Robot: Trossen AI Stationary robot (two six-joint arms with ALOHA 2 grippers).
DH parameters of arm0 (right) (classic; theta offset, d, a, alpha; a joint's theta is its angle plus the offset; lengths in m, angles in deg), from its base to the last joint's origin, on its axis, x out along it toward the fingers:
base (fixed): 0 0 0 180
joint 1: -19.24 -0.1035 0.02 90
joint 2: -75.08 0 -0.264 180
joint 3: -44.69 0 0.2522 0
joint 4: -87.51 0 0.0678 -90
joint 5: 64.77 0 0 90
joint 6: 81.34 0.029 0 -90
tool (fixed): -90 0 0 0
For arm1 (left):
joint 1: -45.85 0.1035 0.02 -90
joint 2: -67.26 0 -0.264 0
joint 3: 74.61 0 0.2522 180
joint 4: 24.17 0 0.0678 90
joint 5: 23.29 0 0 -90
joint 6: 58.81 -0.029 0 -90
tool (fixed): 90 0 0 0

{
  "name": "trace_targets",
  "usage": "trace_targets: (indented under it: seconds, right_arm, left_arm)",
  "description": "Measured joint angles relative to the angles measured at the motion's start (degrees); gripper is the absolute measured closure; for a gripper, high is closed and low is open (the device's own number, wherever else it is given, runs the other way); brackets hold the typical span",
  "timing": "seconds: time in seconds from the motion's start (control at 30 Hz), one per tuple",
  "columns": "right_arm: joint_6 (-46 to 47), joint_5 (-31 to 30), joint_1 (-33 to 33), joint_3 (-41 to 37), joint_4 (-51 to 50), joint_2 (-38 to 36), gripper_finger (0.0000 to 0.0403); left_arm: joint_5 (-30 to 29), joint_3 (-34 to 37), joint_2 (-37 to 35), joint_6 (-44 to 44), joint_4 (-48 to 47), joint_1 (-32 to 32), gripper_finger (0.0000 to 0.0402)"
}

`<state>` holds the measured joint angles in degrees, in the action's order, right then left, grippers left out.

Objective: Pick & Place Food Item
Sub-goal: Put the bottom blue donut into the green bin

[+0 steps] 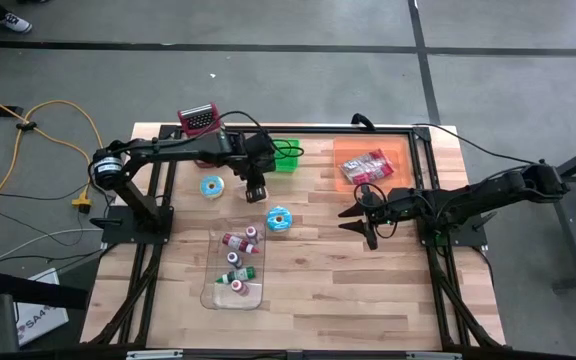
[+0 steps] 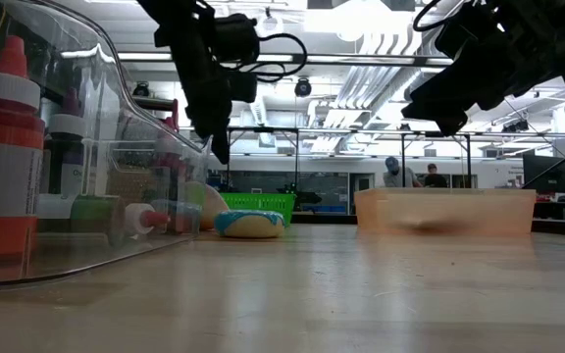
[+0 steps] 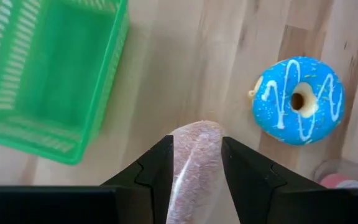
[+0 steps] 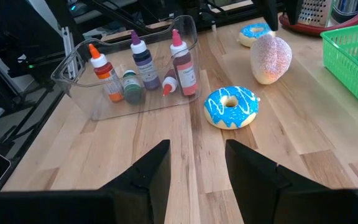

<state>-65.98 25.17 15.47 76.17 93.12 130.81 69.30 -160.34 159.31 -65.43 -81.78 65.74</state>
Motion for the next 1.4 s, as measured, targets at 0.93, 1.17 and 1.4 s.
trace_targets:
  seconds: [0.93, 1.17, 1.4]
  right_arm:
    - [0.02, 0.04, 0.0, 0.0, -0.85, 0.0, 0.0261]
    - [0.02, 0.02, 0.0, 0.0, -0.85, 0.0, 0.0261]
    - [0.02, 0.02, 0.01, 0.0, -0.85, 0.0, 0.0261]
  left_arm:
    - [0.26, 0.02, 0.0, -3.67, -0.88, -2.5, 0.0188]
    - [7.1, 0.02, 0.0, -5.84, 5.14, -3.84, 0.0173]
    - [9.31, 0.02, 1.72, -5.83, 8.58, -5.76, 0.0172]
